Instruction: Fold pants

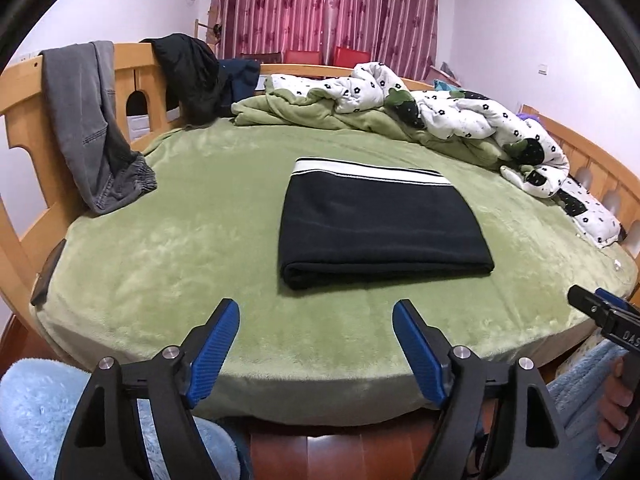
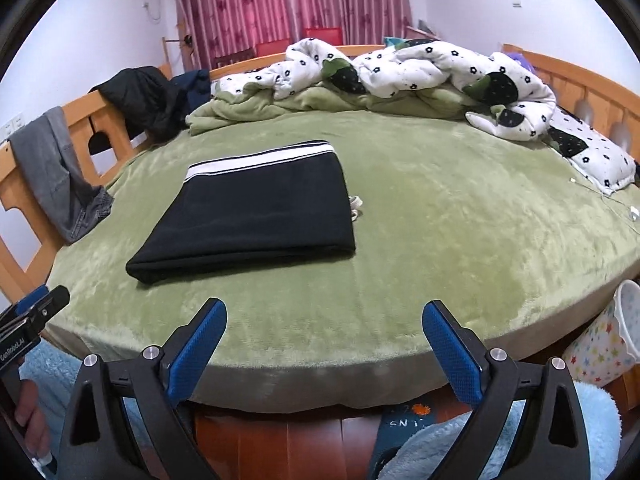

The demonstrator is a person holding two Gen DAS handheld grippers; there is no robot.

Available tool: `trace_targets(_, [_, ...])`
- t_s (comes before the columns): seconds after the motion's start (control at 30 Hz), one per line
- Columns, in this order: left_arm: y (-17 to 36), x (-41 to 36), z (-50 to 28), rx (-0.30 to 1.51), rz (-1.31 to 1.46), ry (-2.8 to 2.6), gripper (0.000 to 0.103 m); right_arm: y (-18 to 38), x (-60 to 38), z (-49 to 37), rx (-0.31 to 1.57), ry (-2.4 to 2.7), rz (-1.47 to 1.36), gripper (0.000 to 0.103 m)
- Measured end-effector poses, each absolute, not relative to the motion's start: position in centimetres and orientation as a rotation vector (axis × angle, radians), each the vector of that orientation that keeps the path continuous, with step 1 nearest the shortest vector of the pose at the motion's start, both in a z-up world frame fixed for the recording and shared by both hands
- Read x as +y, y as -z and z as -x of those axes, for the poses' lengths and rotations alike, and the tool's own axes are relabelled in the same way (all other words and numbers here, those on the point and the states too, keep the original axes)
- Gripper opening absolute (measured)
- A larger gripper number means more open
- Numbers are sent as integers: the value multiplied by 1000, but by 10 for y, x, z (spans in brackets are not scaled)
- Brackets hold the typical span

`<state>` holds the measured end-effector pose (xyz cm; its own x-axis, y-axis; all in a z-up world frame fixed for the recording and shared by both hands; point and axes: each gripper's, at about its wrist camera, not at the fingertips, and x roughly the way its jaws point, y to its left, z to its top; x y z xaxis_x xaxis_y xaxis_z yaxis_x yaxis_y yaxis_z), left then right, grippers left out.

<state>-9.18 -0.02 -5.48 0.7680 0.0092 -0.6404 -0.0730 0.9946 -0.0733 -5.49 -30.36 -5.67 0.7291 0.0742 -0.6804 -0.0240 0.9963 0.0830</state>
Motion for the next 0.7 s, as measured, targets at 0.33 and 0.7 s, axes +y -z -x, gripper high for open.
trace_targets(0.33, [59,-2,92,704,88,-55,79,58,-305,57,752,-45,-60,97])
trace_targets(0.7, [62,-2,91,709,87,-69,80,57,-304,57,750,-50,-62,97])
